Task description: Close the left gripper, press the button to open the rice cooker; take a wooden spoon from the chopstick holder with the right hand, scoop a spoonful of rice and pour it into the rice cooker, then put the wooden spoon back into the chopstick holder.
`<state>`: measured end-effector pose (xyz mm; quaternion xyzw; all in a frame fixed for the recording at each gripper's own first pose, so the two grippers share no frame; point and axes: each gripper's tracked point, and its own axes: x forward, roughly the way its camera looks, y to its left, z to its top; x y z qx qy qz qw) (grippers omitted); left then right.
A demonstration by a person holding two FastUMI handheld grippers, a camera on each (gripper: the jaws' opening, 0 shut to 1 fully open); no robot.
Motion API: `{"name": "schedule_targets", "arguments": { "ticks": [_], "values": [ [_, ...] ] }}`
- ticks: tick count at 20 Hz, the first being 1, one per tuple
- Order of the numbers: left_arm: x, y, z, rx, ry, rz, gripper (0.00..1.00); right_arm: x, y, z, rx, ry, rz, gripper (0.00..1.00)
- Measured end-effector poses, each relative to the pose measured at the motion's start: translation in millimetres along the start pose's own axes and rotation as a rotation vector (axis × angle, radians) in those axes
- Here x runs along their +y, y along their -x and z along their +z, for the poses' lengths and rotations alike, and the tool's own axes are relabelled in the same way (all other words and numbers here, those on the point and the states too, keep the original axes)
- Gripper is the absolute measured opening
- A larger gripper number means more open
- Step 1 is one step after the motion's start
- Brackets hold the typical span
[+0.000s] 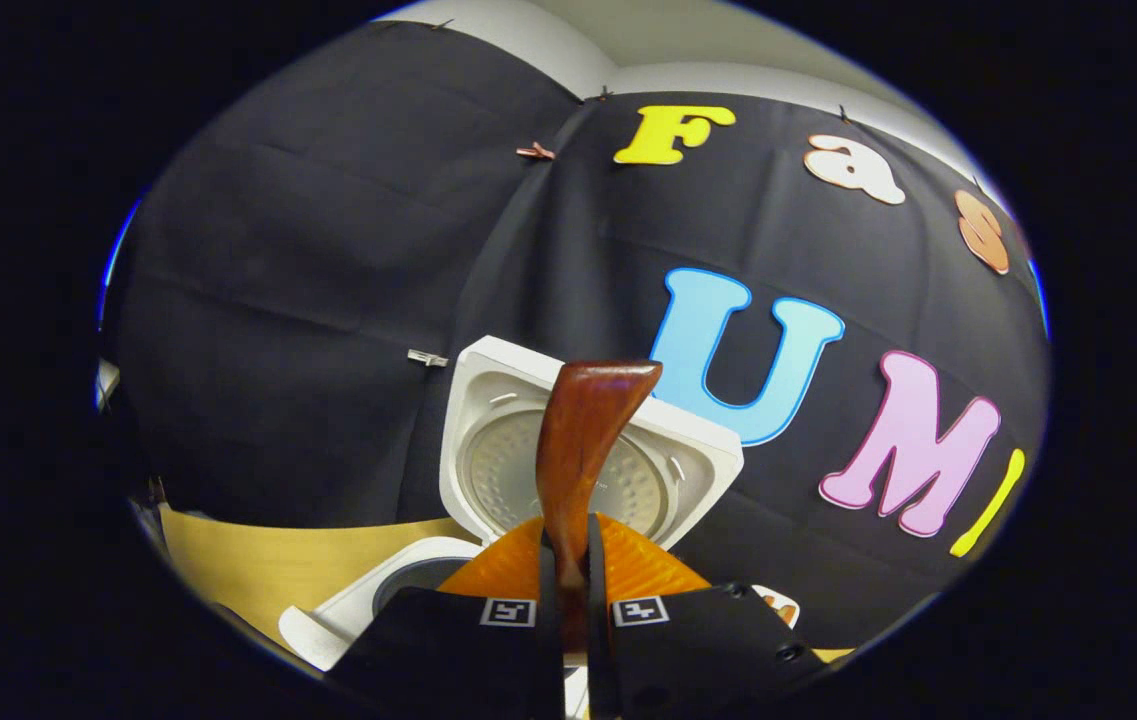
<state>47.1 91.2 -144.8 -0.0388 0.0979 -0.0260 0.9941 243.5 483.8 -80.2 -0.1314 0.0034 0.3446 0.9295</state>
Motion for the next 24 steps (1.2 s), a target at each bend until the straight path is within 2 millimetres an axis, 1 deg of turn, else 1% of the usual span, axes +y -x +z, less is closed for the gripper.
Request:
{"name": "schedule_targets", "arguments": {
  "ticks": [2,5,8,10,12,15,17,19,22,23,24],
  "values": [
    [-3,4,2,-0.001,-0.003,-0.002,0.99,-3,1,-4,0.019,-0.067,-0.003,0.13],
    [-5,10,1,-0.001,-0.01,0.0,0.99,-12,1,-1,0.035,-0.328,-0.016,0.13],
    [-6,18,2,0.0,-0.006,0.003,0.99,-32,5,1,0.046,-0.565,-0.04,0.13],
    [-7,22,0,0.002,-0.008,0.005,0.98,-44,14,6,0.045,-0.715,-0.058,0.13],
    [-10,26,2,-0.001,-0.012,0.006,0.98,-56,27,18,0.015,-0.818,-0.065,0.13],
    [-15,32,7,-0.017,-0.019,0.005,0.99,-75,59,36,-0.031,-0.841,-0.085,0.13],
    [-20,34,12,-0.026,-0.021,0.004,0.98,-90,88,45,-0.066,-0.838,-0.098,0.13],
    [-25,36,18,-0.039,-0.03,0.004,0.98,-110,122,48,-0.095,-0.82,-0.127,0.13],
    [-34,37,27,-0.056,-0.044,0.004,0.98,-143,177,37,-0.109,-0.804,-0.185,0.13],
    [-37,37,28,-0.059,-0.048,0.002,0.98,-156,195,32,-0.116,-0.807,-0.211,0.13],
    [-41,36,29,-0.058,-0.047,-0.002,0.98,-170,213,23,-0.112,-0.798,-0.239,0.13]
  ]
}}
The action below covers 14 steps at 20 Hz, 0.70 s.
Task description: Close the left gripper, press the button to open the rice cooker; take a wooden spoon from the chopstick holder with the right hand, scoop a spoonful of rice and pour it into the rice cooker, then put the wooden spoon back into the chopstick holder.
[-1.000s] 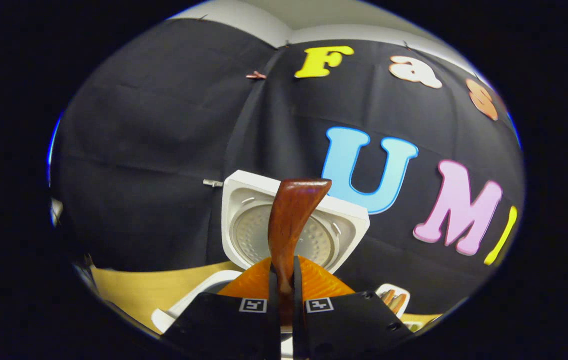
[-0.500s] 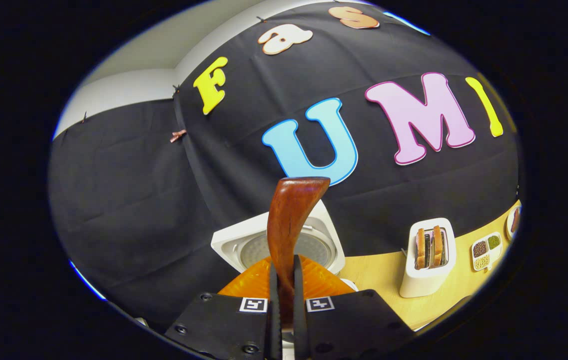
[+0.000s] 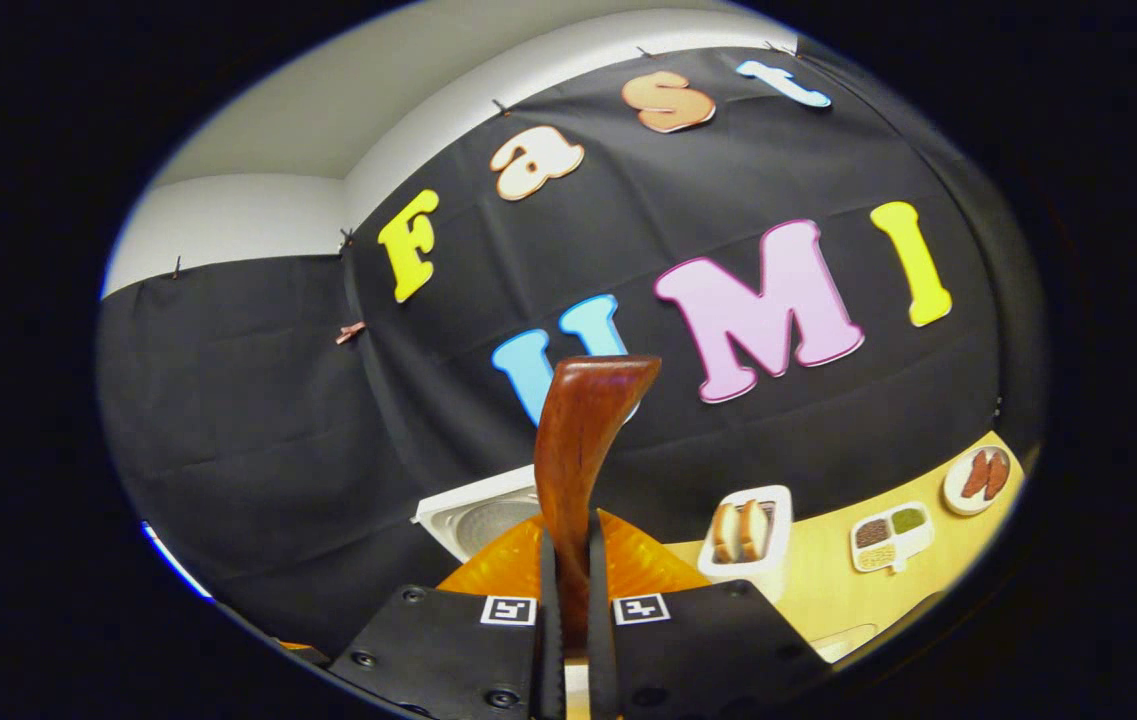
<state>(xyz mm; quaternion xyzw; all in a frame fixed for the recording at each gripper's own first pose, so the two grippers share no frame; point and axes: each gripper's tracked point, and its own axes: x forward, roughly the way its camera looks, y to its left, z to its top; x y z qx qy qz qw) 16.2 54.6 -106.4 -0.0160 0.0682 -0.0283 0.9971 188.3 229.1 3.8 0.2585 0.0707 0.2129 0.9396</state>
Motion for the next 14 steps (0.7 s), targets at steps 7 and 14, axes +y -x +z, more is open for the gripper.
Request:
{"name": "schedule_targets", "arguments": {
  "ticks": [7,14],
  "values": [
    [-34,-9,23,-0.037,-0.003,-0.026,0.98,-180,112,17,-0.037,0.075,-0.283,0.13],
    [-57,-18,39,-0.036,-0.05,-0.025,0.99,-321,169,-40,0.077,0.109,-0.464,0.13]
  ]
}}
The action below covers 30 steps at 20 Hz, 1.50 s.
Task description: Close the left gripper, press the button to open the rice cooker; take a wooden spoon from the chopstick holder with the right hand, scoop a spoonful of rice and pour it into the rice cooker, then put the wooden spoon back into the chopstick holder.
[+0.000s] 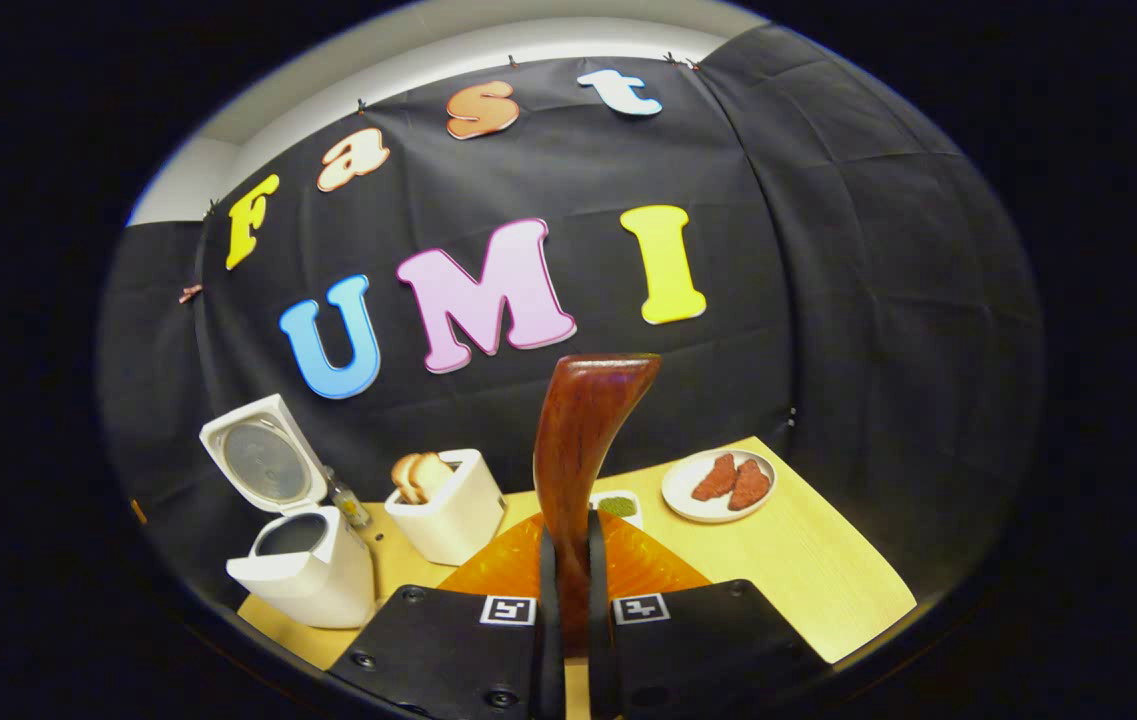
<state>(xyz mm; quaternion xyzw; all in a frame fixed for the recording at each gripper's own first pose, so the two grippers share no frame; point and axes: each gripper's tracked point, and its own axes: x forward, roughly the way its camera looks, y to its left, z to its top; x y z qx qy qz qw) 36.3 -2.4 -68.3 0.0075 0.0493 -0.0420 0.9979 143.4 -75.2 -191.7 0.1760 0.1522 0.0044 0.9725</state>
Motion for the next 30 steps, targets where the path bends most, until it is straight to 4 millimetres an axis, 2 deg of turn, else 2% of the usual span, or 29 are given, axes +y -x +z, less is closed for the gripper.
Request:
{"name": "schedule_targets", "arguments": {
  "ticks": [5,10,17,21,24,25,26,28,29,30],
  "values": [
    [-13,-3,7,0.013,-0.011,0.015,0.98,-42,-27,-52,0.087,0.004,-0.037,0.14],
    [-20,-9,8,0.037,0.057,0.041,0.98,-52,-47,-97,0.181,-0.027,-0.028,0.13],
    [-11,-10,16,0.035,0.003,0.077,0.98,-70,-52,-126,0.242,-0.103,-0.048,0.16],
    [-14,-14,18,0.037,0.011,0.068,0.98,-87,-52,-129,0.257,-0.169,-0.101,0.21],
    [-17,-18,24,0.025,0.008,0.055,0.98,-97,-45,-128,0.277,-0.209,-0.133,0.4],
    [-19,-20,24,0.021,0.007,0.051,0.98,-101,-43,-124,0.271,-0.205,-0.146,0.35],
    [-19,-23,27,0.014,0.008,0.042,0.98,-105,-38,-122,0.269,-0.198,-0.162,0.6],
    [-23,-29,34,-0.002,0.016,0.022,0.98,-110,-23,-118,0.275,-0.194,-0.192,0.81],
    [-22,-33,39,-0.012,0.019,0.015,0.98,-110,-15,-113,0.27,-0.195,-0.203,0.84],
    [-22,-36,43,-0.022,0.021,0.01,0.98,-111,-6,-106,0.258,-0.192,-0.21,0.92]
  ]
}}
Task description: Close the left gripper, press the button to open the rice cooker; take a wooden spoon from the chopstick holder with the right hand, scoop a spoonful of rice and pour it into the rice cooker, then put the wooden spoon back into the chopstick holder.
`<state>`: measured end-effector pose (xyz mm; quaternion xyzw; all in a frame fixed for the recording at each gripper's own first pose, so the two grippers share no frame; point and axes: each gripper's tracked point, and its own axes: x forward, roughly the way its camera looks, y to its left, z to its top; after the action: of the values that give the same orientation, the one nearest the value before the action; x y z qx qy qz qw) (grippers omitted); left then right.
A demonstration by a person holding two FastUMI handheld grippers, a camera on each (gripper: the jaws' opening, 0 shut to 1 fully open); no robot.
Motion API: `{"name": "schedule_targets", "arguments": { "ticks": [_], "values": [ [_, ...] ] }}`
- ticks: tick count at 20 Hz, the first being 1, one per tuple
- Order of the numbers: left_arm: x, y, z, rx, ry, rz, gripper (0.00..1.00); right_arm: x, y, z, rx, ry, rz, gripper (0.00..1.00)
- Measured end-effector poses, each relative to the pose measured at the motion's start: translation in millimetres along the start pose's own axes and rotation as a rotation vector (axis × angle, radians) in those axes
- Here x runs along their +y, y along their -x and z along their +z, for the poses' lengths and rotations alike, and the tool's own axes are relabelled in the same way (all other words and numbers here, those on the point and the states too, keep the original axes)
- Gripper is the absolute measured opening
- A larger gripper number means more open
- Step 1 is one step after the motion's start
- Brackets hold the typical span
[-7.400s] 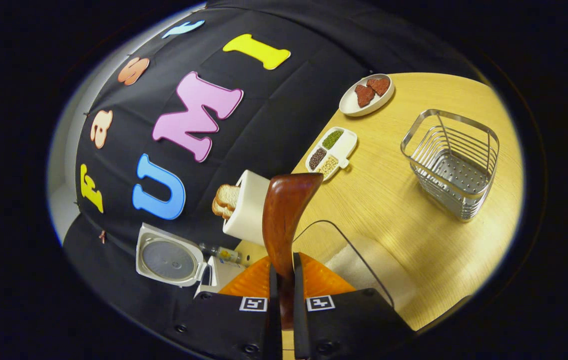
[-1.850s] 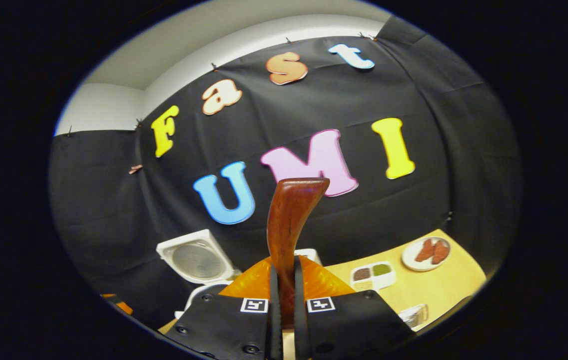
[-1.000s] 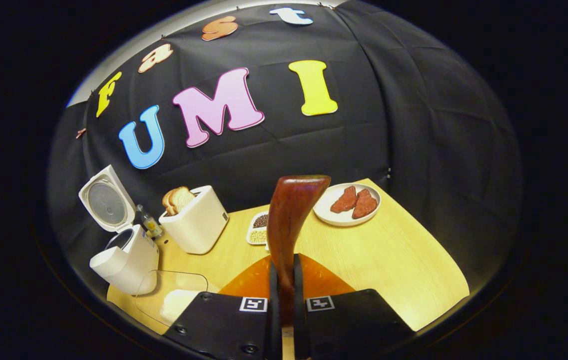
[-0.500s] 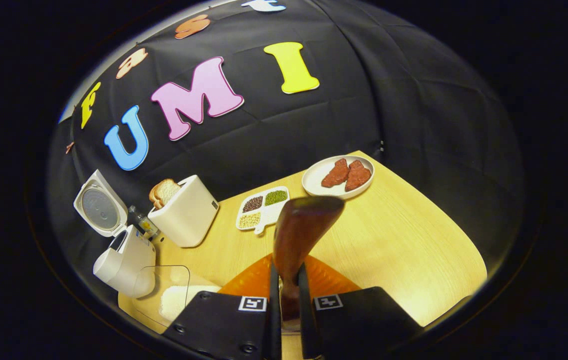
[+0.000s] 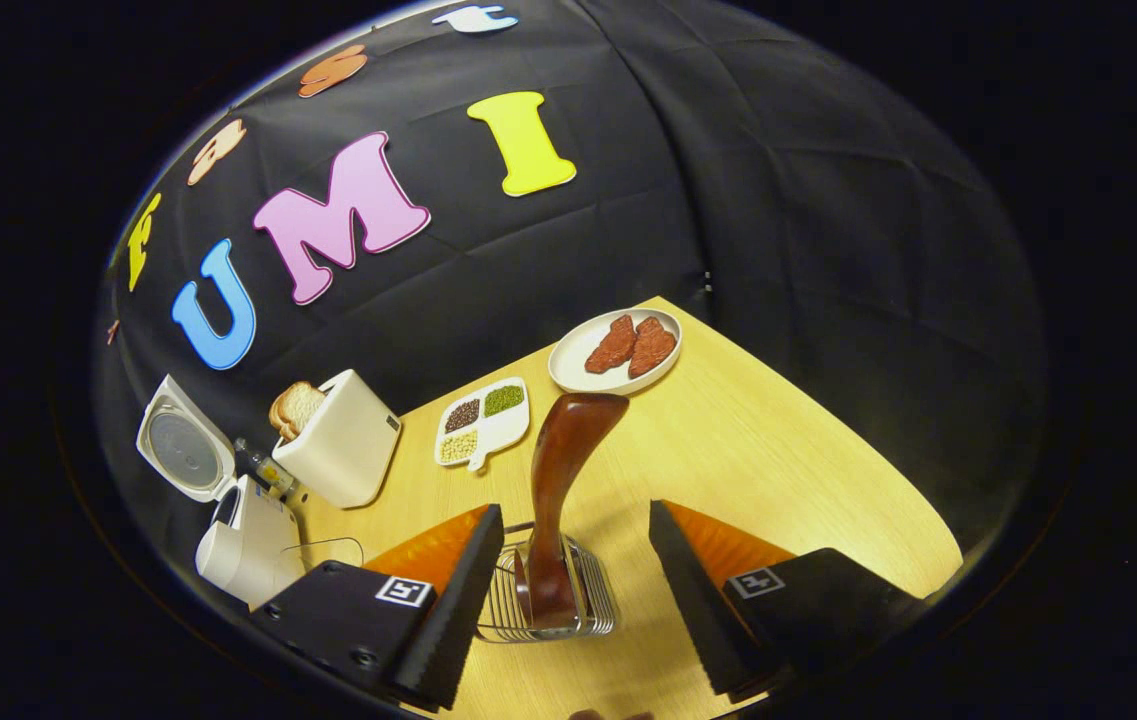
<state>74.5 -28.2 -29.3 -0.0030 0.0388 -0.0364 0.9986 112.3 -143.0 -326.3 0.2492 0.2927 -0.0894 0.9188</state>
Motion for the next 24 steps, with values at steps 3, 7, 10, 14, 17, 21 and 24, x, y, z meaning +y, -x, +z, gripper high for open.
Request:
{"name": "schedule_targets", "arguments": {
  "ticks": [3,7,10,14,17,21,24],
  "values": [
    [3,-17,14,-0.022,0.001,-0.006,0.98,-11,34,13,-0.057,0.061,-0.05,0.97],
    [16,-44,42,-0.052,0.012,0.006,0.98,-14,89,38,-0.161,0.154,-0.116,0.98],
    [26,-73,69,-0.081,0.007,0.01,0.98,-4,124,54,-0.22,0.213,-0.112,0.98],
    [52,-124,108,-0.126,0.042,0.046,0.98,16,159,74,-0.276,0.254,-0.096,0.98],
    [66,-161,133,-0.161,0.029,0.058,0.98,26,178,75,-0.295,0.276,-0.103,0.98],
    [82,-209,160,-0.19,0.076,0.056,0.98,14,202,69,-0.306,0.268,-0.174,0.98],
    [103,-251,160,-0.174,0.08,0.089,0.97,13,221,66,-0.323,0.253,-0.193,0.99]
  ]
}}
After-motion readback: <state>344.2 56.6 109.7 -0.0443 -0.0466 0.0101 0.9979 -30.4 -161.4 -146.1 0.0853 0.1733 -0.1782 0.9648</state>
